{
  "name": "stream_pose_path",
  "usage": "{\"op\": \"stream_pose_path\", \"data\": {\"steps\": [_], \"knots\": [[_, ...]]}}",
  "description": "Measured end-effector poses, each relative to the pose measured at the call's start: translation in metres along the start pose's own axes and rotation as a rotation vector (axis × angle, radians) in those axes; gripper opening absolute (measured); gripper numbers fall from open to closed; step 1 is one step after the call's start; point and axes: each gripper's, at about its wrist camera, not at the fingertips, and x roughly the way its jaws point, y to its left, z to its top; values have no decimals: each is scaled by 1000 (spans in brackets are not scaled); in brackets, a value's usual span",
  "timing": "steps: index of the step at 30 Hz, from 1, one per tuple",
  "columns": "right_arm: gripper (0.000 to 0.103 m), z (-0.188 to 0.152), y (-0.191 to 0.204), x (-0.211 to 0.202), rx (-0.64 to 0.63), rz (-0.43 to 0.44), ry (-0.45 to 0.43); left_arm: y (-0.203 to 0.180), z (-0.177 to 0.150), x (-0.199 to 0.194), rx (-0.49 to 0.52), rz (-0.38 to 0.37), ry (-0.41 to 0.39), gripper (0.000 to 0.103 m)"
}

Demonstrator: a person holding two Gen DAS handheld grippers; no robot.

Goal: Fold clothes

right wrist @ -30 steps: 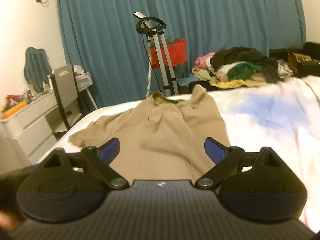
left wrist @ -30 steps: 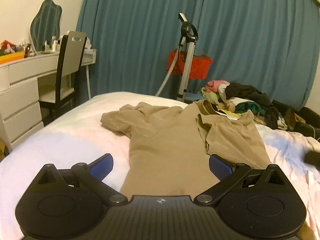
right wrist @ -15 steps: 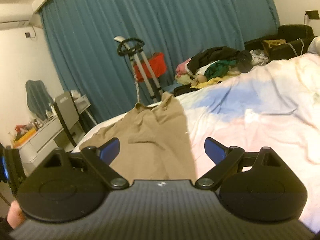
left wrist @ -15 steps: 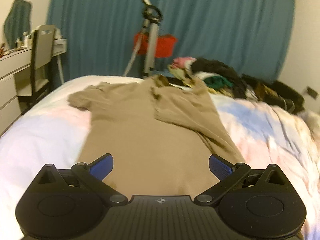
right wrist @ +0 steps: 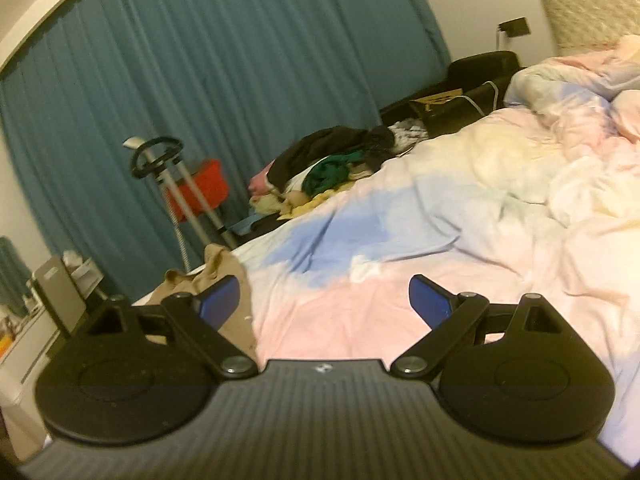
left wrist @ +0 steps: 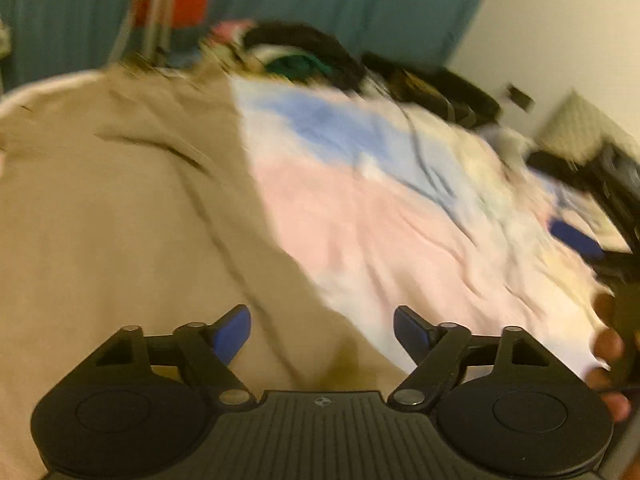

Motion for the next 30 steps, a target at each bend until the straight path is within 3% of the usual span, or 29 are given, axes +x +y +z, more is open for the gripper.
{"op": "stream_pose_path", "data": {"steps": [3, 8, 11, 13, 14, 15, 21, 26, 30], "knots": [[93, -1, -12, 7, 24, -30, 15, -31, -9, 20, 80, 11, 64, 65], [93, -2, -26, 17, 65, -54, 48, -57, -22, 48, 162, -34, 129, 60], [93, -2, -25, 17, 48, -57, 38, -66, -32, 63, 209, -21, 148, 50], [93, -3, -25, 19, 40, -61, 48, -67, -39, 69, 248, 2, 150, 31], [93, -4, -26, 19, 40, -65, 54, -66, -41, 71, 264, 12, 151, 8], [93, -4, -27, 20, 42, -70, 58, -63, -43, 69, 266, 17, 149, 0], [93, -6, -29, 18, 52, -79, 66, -21, -27, 20, 89, -58, 66, 0], [93, -9, -23, 19, 29, -80, 72, 15, -24, -46, 15, -117, 0, 0], [93, -10, -12, 19, 15, -52, 91, 24, -24, -52, 49, -65, -15, 0]]}}
